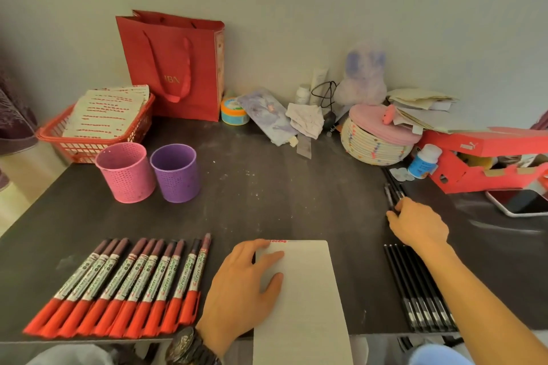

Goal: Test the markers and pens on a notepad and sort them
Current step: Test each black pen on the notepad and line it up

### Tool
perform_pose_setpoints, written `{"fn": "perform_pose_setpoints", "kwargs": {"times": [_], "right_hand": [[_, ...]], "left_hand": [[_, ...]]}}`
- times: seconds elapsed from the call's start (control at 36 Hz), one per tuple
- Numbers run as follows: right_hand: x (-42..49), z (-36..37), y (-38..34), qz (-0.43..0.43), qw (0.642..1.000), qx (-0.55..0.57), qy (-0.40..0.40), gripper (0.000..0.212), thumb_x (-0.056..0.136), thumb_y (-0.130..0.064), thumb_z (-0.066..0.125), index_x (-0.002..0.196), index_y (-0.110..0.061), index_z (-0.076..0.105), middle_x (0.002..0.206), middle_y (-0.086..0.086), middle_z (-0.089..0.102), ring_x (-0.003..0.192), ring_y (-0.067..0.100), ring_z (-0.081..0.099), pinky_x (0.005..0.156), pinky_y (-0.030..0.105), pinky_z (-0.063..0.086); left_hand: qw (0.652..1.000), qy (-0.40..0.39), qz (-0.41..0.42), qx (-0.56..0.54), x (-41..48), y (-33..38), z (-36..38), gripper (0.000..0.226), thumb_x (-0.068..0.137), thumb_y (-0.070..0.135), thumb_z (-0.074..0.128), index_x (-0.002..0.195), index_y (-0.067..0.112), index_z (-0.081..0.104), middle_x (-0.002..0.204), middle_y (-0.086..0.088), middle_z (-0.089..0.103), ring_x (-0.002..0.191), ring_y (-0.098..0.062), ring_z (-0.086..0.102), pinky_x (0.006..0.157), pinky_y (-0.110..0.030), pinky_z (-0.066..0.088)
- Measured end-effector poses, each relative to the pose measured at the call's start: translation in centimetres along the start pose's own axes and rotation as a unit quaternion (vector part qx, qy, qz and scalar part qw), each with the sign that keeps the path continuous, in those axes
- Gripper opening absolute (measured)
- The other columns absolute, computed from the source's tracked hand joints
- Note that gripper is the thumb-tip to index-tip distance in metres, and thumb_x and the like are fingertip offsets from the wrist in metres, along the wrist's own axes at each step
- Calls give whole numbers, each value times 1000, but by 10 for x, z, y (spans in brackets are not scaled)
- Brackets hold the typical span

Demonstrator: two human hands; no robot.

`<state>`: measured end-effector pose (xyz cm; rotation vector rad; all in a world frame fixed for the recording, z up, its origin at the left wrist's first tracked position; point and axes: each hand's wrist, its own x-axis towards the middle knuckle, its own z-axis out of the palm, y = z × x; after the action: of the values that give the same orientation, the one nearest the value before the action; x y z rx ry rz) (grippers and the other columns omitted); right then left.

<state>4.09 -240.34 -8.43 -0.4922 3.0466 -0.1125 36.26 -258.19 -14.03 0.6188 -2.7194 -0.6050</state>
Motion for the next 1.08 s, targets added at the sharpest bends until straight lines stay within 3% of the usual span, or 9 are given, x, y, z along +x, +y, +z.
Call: {"fn": "perform_pose_setpoints", "kwargs": {"times": [0.11, 0.22, 0.31, 0.39, 0.53, 0.69, 0.81, 0.97, 1.08], "right_hand": [[-1, -3, -2, 5, 998, 47, -31, 30, 101, -32, 53, 114, -9, 66, 110, 17, 67, 98, 37, 63, 76, 38, 49], [-22, -10, -12, -11, 969, 245, -26, 19, 100, -29, 58, 109, -15, 68, 101, 8, 73, 91, 28, 65, 82, 37, 49], [-55, -9, -24, -5, 885, 463, -45, 18, 100, -17, 59, 112, -6, 67, 81, 8, 73, 74, 20, 69, 80, 43, 59], [-101, -7, -37, -13, 792, 604, -85, 12, 99, -6, 57, 96, -7, 68, 75, 12, 71, 63, 15, 68, 59, 28, 59], [-173, 10, -55, -63, 723, 672, -149, 32, 95, 6, 57, 79, -16, 73, 74, 14, 70, 62, 20, 67, 59, 28, 59], [-215, 37, -71, -76, 688, 701, -170, 13, 79, -18, 81, 91, -21, 77, 75, 10, 69, 63, 20, 65, 61, 30, 58], [-224, 45, -70, -97, 679, 703, -191, 46, 71, -48, 84, 107, -21, 75, 78, 13, 69, 63, 21, 62, 60, 30, 54], [-230, 50, -70, -29, 634, 753, -176, 23, 81, -34, 79, 89, -12, 77, 64, 11, 59, 50, 22, 51, 46, 27, 44], [-230, 44, -70, -50, 678, 722, -131, 31, 91, -47, 71, 82, -17, 73, 63, 10, 61, 49, 21, 53, 48, 26, 45]], "left_hand": [[1000, 1, -8, -4, 1, 1, -2, 56, 90, 65, 27, 139, 48, 47, 142, 25, 35, 132, 3, 28, 102, -14, 27], [1000, 4, -13, -4, 1, 2, -3, 57, 90, 66, 24, 141, 49, 43, 144, 27, 31, 133, 5, 24, 103, -14, 24], [1000, 7, -14, -12, 0, 4, -3, 54, 91, 64, 27, 138, 47, 48, 145, 24, 35, 134, 3, 27, 103, -14, 23], [1000, 14, -7, -15, -1, 5, -3, 48, 94, 62, 31, 135, 46, 50, 144, 24, 38, 134, 2, 29, 103, -15, 24], [996, 57, -2, -65, -2, 10, -11, 35, 98, 54, 41, 125, 44, 60, 133, 26, 49, 128, 4, 39, 104, -21, 34], [988, 44, 11, -144, -13, 30, -24, 34, 100, 54, 39, 121, 39, 62, 113, 27, 59, 113, -2, 52, 95, -26, 43], [987, -33, 33, -154, -21, 49, -21, 43, 99, 64, 27, 113, 38, 58, 104, 21, 56, 100, -3, 52, 85, -25, 46], [993, -71, 55, -80, -22, 56, -16, 52, 99, 62, 15, 93, 27, 52, 90, 10, 45, 81, -12, 47, 71, -32, 46], [994, -72, 71, -38, -23, 57, -13, 58, 94, 68, 4, 98, 31, 49, 93, 13, 52, 79, -10, 49, 68, -28, 45]]}}
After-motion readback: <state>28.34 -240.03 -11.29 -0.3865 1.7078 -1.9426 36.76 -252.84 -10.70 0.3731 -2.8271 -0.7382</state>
